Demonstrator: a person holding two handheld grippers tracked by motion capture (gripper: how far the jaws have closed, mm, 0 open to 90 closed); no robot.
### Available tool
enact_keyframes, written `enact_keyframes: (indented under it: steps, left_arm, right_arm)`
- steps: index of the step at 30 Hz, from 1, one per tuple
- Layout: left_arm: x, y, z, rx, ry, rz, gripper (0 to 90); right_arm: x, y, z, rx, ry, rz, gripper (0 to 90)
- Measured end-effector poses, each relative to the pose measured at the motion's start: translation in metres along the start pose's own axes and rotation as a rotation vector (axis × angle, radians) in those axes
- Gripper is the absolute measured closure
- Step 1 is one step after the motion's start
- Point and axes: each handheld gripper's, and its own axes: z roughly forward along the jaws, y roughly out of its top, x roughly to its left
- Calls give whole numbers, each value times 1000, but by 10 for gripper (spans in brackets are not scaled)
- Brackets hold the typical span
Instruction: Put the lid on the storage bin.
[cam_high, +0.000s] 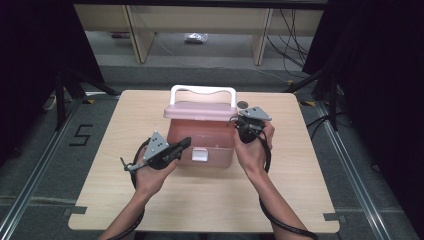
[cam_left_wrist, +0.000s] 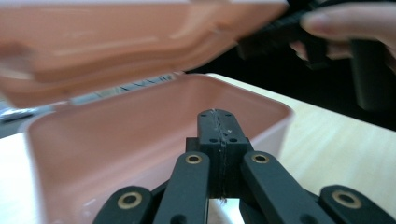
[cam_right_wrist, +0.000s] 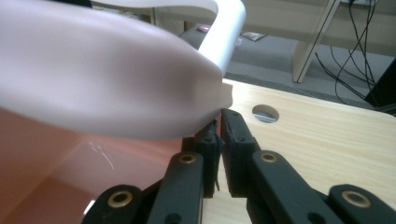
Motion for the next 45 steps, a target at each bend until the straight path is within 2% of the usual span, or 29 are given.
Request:
enact_keyframes:
  steps: [2,5,6,7,12,13,14,15,16,19,22,24,25,26,27,31,32,34,35,37,38,40,41,44,45]
  left_arm:
    - [6,3,-3,-12,28,-13,896]
    - [14,6,-5,-29,52,-14,897]
    - [16,7,-5,-33,57,-9,897]
    - [17,8,-5,-36,60,-6,897]
    - [17,7,-4,-28,62,-4,897]
    - [17,7,-4,-26,62,-2,897]
    - [17,7,-4,-24,63,-2,897]
    - [17,7,-4,-24,63,-2,897]
    - [17,7,-4,-23,64,1,897]
    - [16,5,-5,-12,64,-6,897]
    - [17,2,-6,3,64,-10,897]
    - [17,0,-6,3,63,-16,897]
    - [17,-1,-7,3,63,-21,897]
    - [18,-1,-8,12,69,-10,898]
    - [18,-1,-8,15,69,-8,897]
    - [19,-5,-10,31,72,-12,897]
    - [19,-6,-11,37,72,-13,897]
    - [20,-7,-12,40,72,-12,898]
    - [20,-8,-13,43,72,-16,897]
    - [20,-10,-14,52,72,-21,898]
    - [20,-11,-14,53,73,-19,897]
    - [20,-13,-15,61,74,-24,897]
    - [20,-14,-15,66,73,-23,897]
    - [20,-16,-16,74,73,-24,897]
    - [20,-16,-17,76,73,-32,897]
  right_arm:
    - [1,-3,0,9,-3,12,867]
    - [-1,-9,1,18,4,-6,878]
    - [0,-11,1,36,10,4,885]
    - [1,-13,1,39,2,3,886]
    - [0,-17,1,39,21,-10,890]
    - [2,-17,-1,50,21,8,889]
    - [0,-17,-2,61,27,-20,889]
    - [1,-19,-2,58,29,2,891]
    - [0,-20,-2,62,37,-12,892]
    - [-2,-22,-8,90,51,9,897]
    - [-7,-25,-16,114,66,-5,900]
    - [-12,-27,-21,129,58,-19,900]
    - [-14,-29,-22,132,64,-10,900]
    - [-16,-31,-25,146,62,3,900]
    - [-20,-33,-26,144,65,-3,900]
    - [-30,-43,-31,150,57,23,900]
    - [-34,-45,-32,154,60,15,900]
    - [-40,-50,-35,154,54,28,900]
    - [-41,-53,-37,171,36,42,900]
    - [-47,-58,-39,161,42,52,894]
    - [-50,-62,-40,157,20,48,891]
    - [-55,-66,-42,156,33,53,891]
    - [-56,-68,-43,163,18,53,891]
    - [-59,-74,-48,177,7,89,888]
    - [-63,-75,-48,166,10,61,887]
